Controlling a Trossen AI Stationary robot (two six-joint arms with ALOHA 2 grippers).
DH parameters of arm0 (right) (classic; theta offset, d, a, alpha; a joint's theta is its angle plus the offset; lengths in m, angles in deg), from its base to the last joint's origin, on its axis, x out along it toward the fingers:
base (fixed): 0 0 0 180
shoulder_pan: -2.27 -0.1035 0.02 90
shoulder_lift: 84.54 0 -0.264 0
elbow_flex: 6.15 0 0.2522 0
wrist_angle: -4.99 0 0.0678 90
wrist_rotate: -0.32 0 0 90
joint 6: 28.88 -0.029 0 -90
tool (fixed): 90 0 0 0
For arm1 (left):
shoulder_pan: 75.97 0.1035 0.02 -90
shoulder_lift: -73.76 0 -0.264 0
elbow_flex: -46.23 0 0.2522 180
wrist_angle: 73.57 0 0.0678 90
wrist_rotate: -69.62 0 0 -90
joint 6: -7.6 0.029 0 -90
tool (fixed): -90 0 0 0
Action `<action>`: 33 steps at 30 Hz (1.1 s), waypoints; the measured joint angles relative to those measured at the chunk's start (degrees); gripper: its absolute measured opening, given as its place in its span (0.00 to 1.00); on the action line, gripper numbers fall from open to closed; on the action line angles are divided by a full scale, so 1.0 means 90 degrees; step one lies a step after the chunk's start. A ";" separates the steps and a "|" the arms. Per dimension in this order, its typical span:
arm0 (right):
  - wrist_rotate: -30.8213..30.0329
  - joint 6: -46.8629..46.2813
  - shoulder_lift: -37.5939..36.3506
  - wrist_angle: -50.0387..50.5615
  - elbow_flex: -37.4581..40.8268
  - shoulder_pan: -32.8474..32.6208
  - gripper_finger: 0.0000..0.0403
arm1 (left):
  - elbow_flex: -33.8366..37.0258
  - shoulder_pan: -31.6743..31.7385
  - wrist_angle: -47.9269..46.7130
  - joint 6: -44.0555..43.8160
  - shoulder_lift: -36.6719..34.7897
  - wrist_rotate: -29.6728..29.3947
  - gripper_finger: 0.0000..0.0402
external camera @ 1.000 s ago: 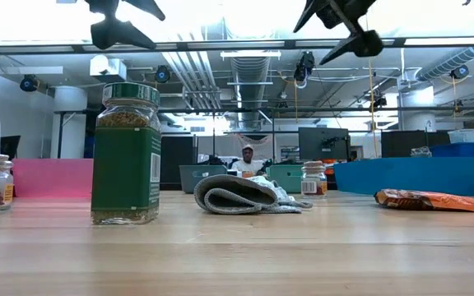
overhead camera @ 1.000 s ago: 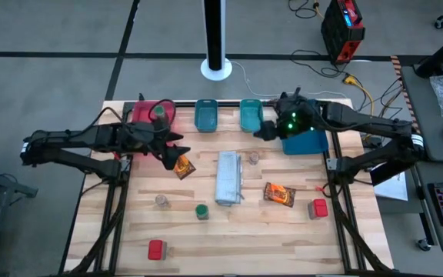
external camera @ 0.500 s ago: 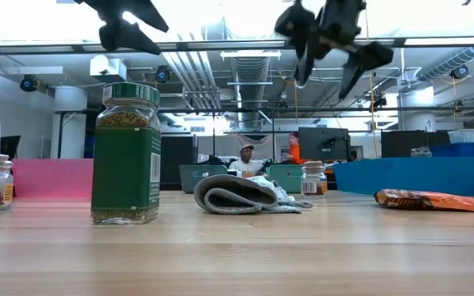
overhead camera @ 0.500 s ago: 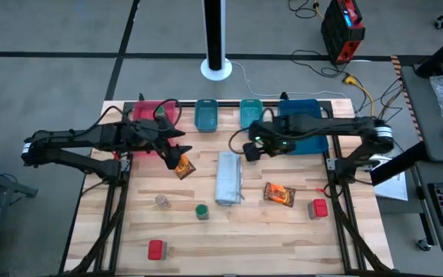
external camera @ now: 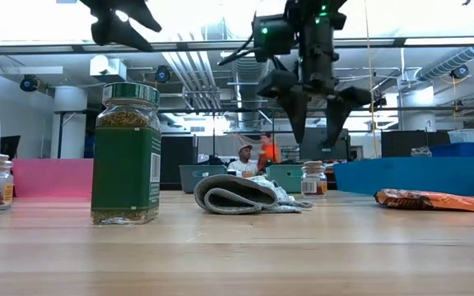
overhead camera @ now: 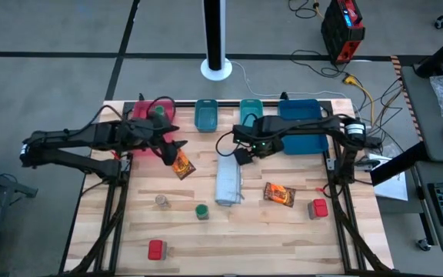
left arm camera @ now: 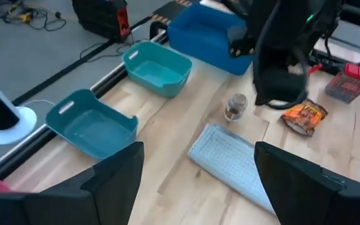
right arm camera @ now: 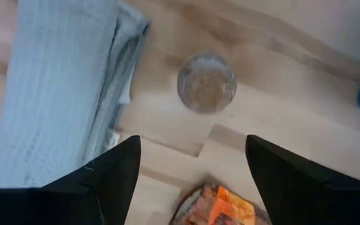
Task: Sort spices by type
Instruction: Put the top brown seasoning bottle into the blue bin
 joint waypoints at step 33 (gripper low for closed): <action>0.0118 0.0185 0.0717 -0.0542 0.0214 0.0375 0.49 | -0.0400 -0.0001 0.0018 0.0449 -0.0303 -0.0804 0.72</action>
